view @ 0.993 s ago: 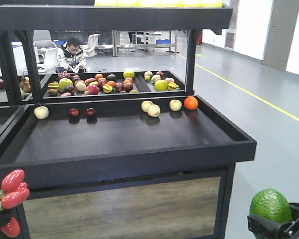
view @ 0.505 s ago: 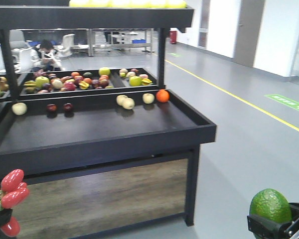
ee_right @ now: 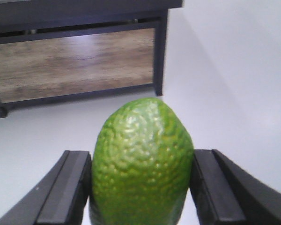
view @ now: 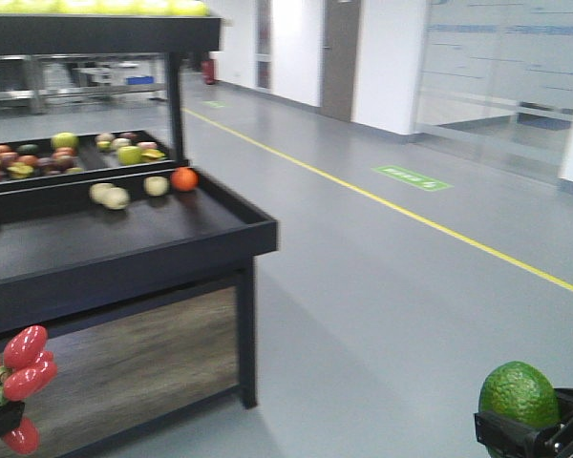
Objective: Pick snacks and fruit into basket
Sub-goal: 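Drive away from the fruit shelf holding strawberries and lime, then drive up to the other robot holding the light-blue basket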
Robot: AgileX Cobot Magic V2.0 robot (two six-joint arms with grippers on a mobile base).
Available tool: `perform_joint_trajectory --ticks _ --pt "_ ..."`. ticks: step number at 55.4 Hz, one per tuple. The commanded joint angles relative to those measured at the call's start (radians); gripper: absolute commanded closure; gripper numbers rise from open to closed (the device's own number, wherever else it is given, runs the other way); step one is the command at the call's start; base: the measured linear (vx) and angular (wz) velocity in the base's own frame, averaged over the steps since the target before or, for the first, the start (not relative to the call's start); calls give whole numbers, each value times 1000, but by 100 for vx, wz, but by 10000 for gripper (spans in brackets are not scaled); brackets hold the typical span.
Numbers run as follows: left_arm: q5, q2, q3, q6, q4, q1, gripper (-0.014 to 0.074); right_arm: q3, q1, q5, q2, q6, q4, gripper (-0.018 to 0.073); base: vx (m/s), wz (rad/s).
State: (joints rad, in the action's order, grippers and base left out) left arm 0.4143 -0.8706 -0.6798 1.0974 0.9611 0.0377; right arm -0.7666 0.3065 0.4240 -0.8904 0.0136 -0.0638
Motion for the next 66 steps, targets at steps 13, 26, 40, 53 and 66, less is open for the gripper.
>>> perform_joint_trajectory --ticks 13,26,40,53,66 --pt "-40 8 -24 0 32 2 602 -33 -2 -93 14 1 5 568 -14 -64" --pt "-40 8 -24 0 32 2 602 -33 -2 -93 14 1 5 568 -10 -64" --pt "-40 8 -24 0 32 2 602 -33 -2 -93 14 1 5 568 -5 -64" --pt "-40 8 -24 0 32 2 602 -33 -2 -93 14 1 5 568 -2 -60" --pt "-40 8 -24 0 32 2 602 -33 -2 -93 14 1 5 568 2 -55"
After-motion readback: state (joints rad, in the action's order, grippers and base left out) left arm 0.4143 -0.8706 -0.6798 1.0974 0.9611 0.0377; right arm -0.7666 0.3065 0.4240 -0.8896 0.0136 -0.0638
